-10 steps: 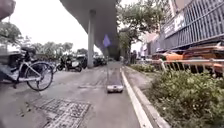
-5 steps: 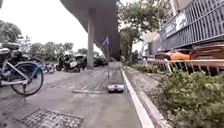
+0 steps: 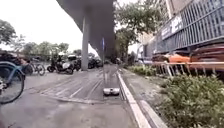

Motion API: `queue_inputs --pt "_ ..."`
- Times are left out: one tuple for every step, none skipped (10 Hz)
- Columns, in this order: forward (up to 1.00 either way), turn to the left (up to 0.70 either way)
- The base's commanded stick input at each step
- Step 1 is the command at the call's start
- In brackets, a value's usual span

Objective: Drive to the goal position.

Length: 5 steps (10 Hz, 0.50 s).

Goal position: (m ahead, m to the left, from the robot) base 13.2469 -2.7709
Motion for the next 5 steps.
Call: queue_inputs --pt "0.69 0.01" --pt "0.69 0.01" --pt "0.69 0.01" --pt "0.69 0.01" --pt "0.69 0.01"
